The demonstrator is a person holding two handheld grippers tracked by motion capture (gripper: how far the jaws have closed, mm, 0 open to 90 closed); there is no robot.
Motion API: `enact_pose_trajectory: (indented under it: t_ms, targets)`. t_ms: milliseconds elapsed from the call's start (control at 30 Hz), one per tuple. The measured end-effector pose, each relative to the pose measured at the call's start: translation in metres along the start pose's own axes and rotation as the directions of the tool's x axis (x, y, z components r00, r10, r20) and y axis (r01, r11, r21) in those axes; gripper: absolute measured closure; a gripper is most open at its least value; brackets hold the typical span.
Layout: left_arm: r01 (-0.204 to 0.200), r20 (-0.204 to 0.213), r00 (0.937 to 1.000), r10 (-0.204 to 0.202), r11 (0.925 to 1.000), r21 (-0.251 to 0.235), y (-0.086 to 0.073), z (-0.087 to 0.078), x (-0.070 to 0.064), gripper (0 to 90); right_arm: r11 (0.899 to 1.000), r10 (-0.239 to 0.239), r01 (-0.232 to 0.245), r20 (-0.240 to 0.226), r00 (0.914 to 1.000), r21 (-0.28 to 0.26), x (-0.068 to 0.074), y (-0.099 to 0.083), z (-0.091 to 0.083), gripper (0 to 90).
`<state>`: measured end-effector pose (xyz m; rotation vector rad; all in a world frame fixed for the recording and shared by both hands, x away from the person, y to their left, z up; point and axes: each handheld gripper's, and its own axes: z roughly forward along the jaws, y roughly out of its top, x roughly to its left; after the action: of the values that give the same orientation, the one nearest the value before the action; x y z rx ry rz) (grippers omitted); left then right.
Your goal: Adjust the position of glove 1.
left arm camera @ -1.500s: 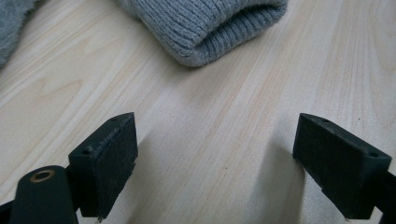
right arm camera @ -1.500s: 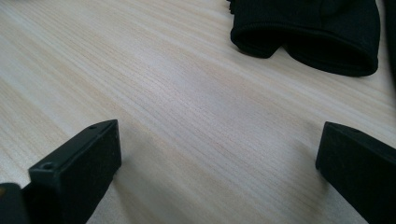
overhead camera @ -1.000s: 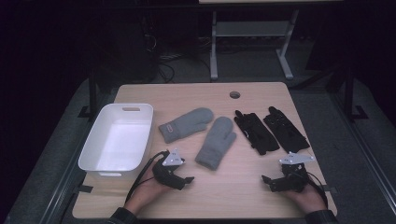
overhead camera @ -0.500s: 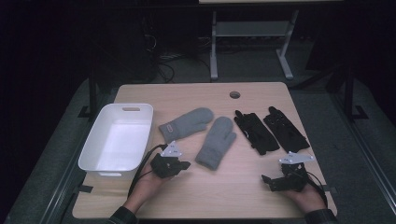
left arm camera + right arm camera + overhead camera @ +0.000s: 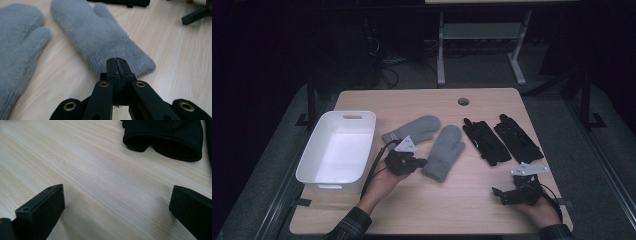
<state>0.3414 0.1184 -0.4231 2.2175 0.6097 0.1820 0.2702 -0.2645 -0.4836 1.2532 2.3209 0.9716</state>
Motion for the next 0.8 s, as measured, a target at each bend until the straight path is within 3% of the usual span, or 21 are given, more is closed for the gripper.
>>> enact_pose_trajectory:
  t_ms: [433,733,800]
  targets:
    - [-0.036,0.027,0.9990,0.036,0.9991,0.020,0.030,0.037,-0.003,89.4,1.000,0.000,0.000,0.001,1.0000,-0.001,0.000,0.000,0.000,0.1]
    - [-0.042,0.036,0.9986,0.039,0.9942,0.099,0.025,0.056,0.000,89.5,1.000,0.004,-0.004,0.003,1.0000,0.000,0.000,0.000,0.000,0.1]
    - [-0.035,0.041,0.9987,0.031,0.9947,0.097,0.023,0.059,-0.002,89.5,1.000,0.004,-0.004,0.003,1.0000,0.000,0.000,0.000,0.000,0.1]
